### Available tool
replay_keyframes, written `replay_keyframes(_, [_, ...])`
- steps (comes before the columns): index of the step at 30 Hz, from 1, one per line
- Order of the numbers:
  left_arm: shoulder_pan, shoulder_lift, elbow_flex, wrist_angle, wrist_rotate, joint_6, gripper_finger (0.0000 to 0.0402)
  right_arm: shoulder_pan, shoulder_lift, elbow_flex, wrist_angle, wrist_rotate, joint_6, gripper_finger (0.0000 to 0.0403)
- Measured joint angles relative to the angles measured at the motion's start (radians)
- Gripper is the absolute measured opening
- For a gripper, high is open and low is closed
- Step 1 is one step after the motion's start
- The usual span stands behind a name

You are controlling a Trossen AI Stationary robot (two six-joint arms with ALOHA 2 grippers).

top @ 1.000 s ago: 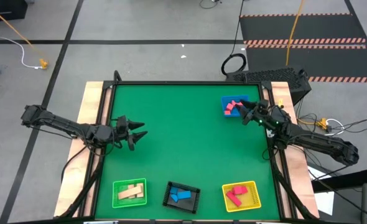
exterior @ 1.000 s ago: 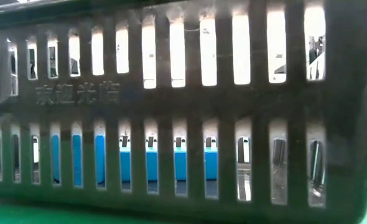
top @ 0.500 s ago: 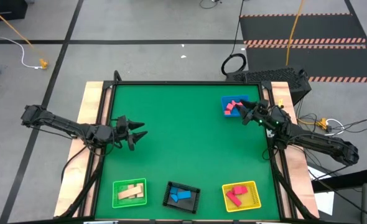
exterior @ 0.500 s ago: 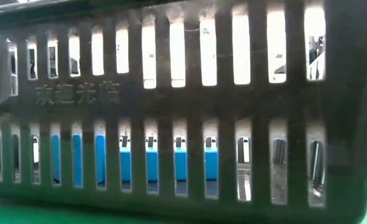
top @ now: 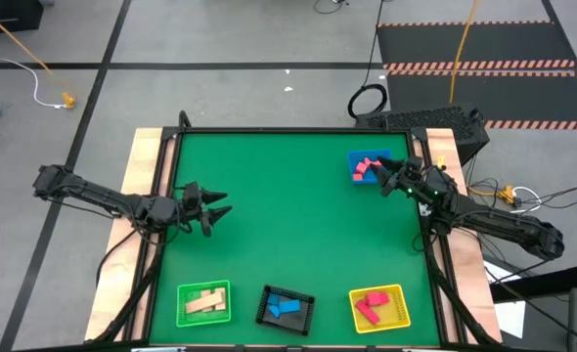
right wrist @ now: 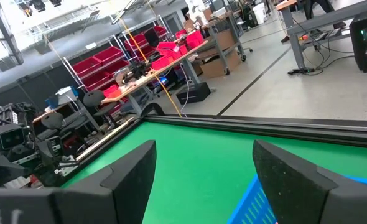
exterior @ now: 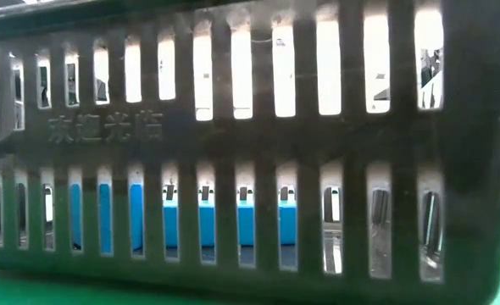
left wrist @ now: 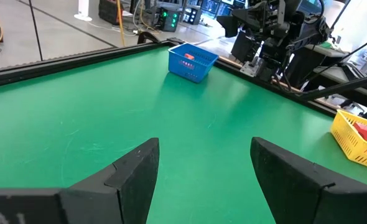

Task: Sort & place blocks by color
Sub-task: Return to Home Position

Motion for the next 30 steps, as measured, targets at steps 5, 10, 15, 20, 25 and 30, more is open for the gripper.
replay_keyframes(5, [0.000,0.000,0.000,0.000,0.000,0.000,0.0253,0.000,0.000,0.000,0.000,0.000,0.000,0.0258])
replay_keyframes(10, [0.000,0.000,0.000,0.000,0.000,0.000,0.0253,0.000,0.000,0.000,0.000,0.000,0.000,0.0258])
replay_keyframes(15, [0.000,0.000,0.000,0.000,0.000,0.000,0.0253,0.000,0.000,0.000,0.000,0.000,0.000,0.0258])
replay_keyframes(20, [0.000,0.000,0.000,0.000,0.000,0.000,0.0253,0.000,0.000,0.000,0.000,0.000,0.000,0.0258])
replay_keyframes(25, [0.000,0.000,0.000,0.000,0.000,0.000,0.0253,0.000,0.000,0.000,0.000,0.000,0.000,0.0258])
replay_keyframes(30, [0.000,0.000,0.000,0.000,0.000,0.000,0.0253,0.000,0.000,0.000,0.000,0.000,0.000,0.0258])
